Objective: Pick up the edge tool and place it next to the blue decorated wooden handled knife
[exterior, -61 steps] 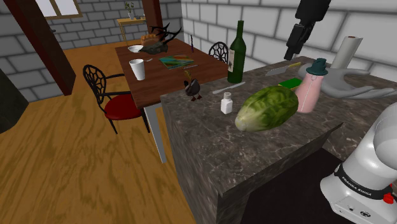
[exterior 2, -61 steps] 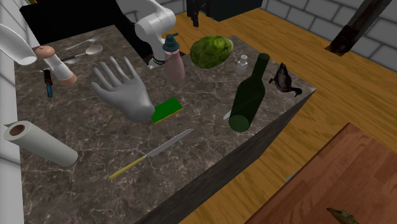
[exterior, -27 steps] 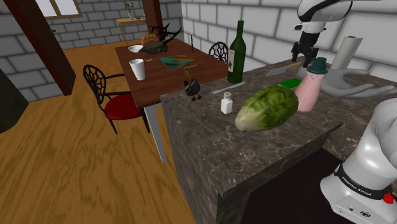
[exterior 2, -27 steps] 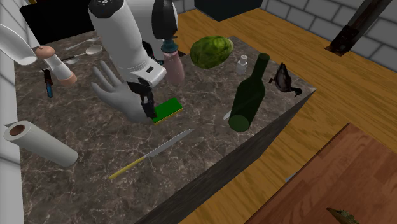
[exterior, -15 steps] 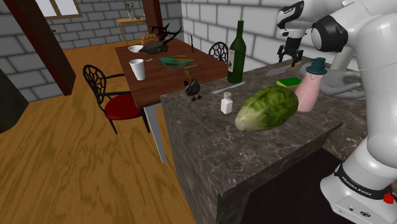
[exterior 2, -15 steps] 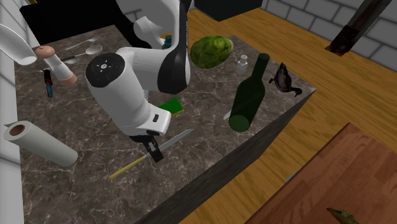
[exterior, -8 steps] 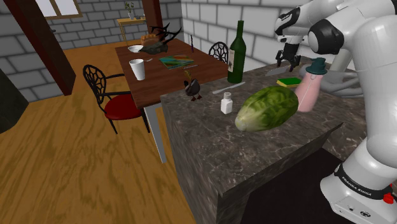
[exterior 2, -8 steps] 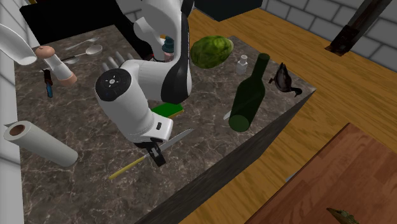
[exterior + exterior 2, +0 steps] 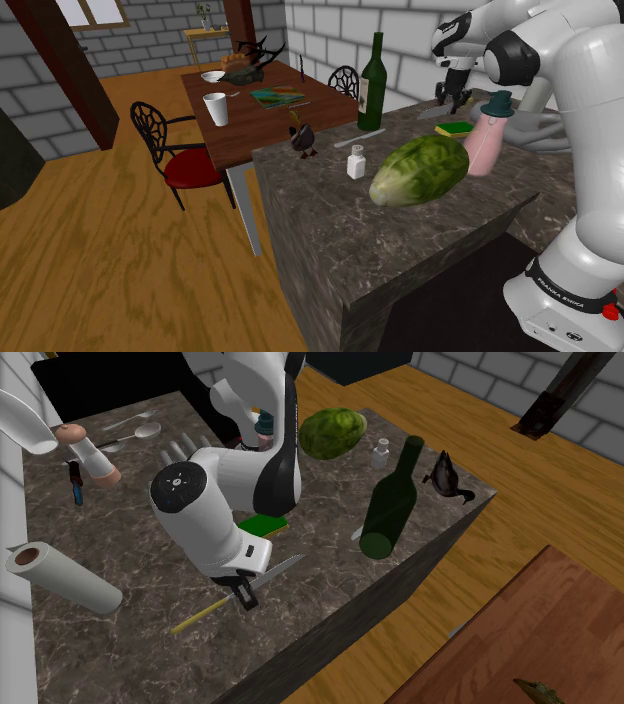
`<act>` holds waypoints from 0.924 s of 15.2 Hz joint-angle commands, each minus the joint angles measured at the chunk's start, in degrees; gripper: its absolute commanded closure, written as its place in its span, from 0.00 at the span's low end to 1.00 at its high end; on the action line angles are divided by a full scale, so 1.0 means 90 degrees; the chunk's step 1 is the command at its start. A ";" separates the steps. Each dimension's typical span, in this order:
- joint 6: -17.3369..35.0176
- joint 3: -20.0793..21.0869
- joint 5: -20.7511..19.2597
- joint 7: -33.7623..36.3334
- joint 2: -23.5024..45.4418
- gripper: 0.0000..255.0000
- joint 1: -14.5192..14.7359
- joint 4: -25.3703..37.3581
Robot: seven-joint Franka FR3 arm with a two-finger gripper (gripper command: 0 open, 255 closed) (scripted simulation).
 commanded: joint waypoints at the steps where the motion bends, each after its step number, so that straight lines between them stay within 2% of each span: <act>1: 0.0000 0.0000 0.0000 0.0000 0.0000 1.00 0.0000 0.0000; 9: 0.0000 0.0000 0.0001 0.0000 0.0001 1.00 -0.0001 0.0001; 14: -0.0338 -0.0073 -0.0107 0.0080 -0.0123 1.00 -0.0014 0.0255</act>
